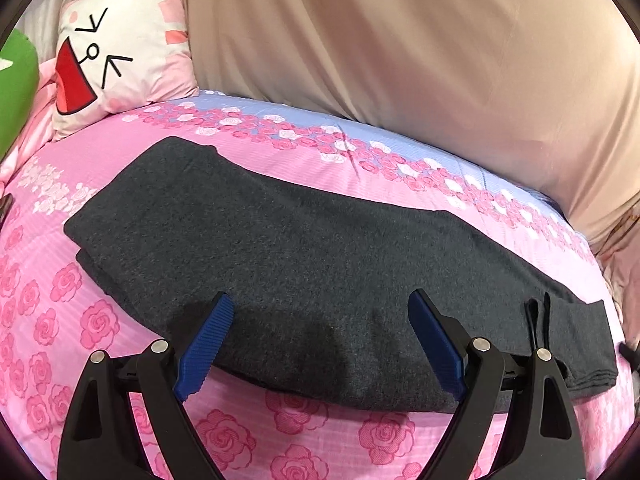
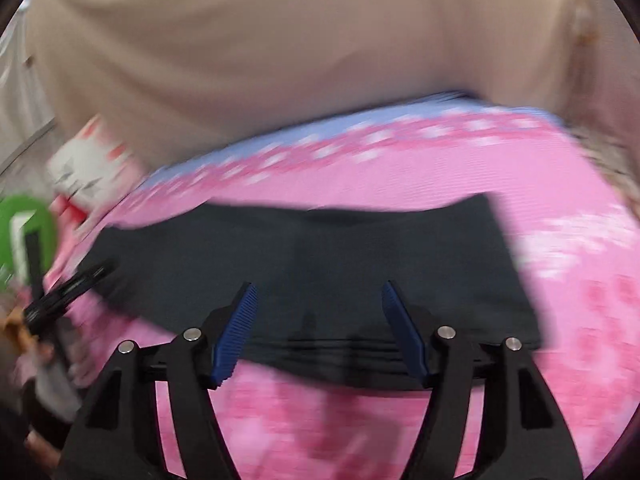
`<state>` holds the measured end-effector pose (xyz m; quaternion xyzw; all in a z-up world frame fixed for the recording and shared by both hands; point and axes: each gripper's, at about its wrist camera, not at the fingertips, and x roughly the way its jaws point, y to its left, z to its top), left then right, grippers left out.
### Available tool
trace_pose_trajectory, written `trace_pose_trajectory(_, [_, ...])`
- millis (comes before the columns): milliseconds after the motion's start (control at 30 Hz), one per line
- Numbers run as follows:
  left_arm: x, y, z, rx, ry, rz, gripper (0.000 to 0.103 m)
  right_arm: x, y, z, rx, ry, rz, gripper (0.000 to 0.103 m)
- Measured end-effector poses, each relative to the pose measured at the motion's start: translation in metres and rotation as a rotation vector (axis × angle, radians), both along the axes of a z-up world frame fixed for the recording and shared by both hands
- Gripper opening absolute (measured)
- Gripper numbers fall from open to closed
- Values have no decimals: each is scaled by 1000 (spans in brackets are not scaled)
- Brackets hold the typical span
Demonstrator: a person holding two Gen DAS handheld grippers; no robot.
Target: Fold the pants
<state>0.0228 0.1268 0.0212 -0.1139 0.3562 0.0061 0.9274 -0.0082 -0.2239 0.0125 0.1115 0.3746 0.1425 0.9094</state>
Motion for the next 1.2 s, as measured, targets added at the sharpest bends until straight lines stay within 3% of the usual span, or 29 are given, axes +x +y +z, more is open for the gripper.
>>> trace_pose_trajectory(133, [-4, 3, 1, -15, -15, 3, 87, 26, 52, -24, -126, 70, 78, 49])
trace_pose_trajectory(200, [-4, 5, 1, -28, -14, 0, 87, 30, 54, -37, -164, 109, 71, 13])
trace_pose_trajectory(267, [-3, 7, 1, -43, -14, -7, 87, 28, 51, -32, -138, 106, 58, 9])
trace_pose_trajectory(333, [-2, 8, 1, -52, -14, -12, 87, 20, 49, -10, -69, 50, 58, 9])
trace_pose_trajectory(433, [-2, 7, 1, -56, -15, -19, 87, 19, 66, -2, -99, 38, 118, 12])
trace_pose_trajectory(533, [-3, 8, 2, -62, -20, -18, 87, 22, 74, -28, -202, 106, 109, 30])
trace_pose_trajectory(600, [-3, 9, 2, -67, -21, -20, 87, 16, 75, -30, -171, 93, 113, 49])
trace_pose_trajectory(667, [-3, 9, 1, -70, -19, -22, 87, 15, 77, -28, -170, 88, 113, 53])
trace_pose_trajectory(733, [-2, 9, 1, -72, -17, -26, 87, 17, 83, -34, -228, 74, 104, 45])
trace_pose_trajectory(800, [-3, 9, 1, -75, -19, -26, 87, 19, 81, -33, -254, 67, 78, 18])
trace_pose_trajectory(900, [-3, 10, 1, -79, -17, -24, 87, 34, 58, -19, -128, 80, 36, 14])
trace_pose_trajectory(1000, [-2, 10, 0, -80, -10, -24, 87, 41, 52, 20, -76, -8, -5, 14])
trace_pose_trajectory(1100, [-2, 10, 0, -82, -11, -25, 87, 51, 70, 49, -27, -78, 31, 14])
trace_pose_trajectory(1200, [-2, 10, 0, -83, -11, -24, 87, 64, 111, 35, -30, -59, 112, 14])
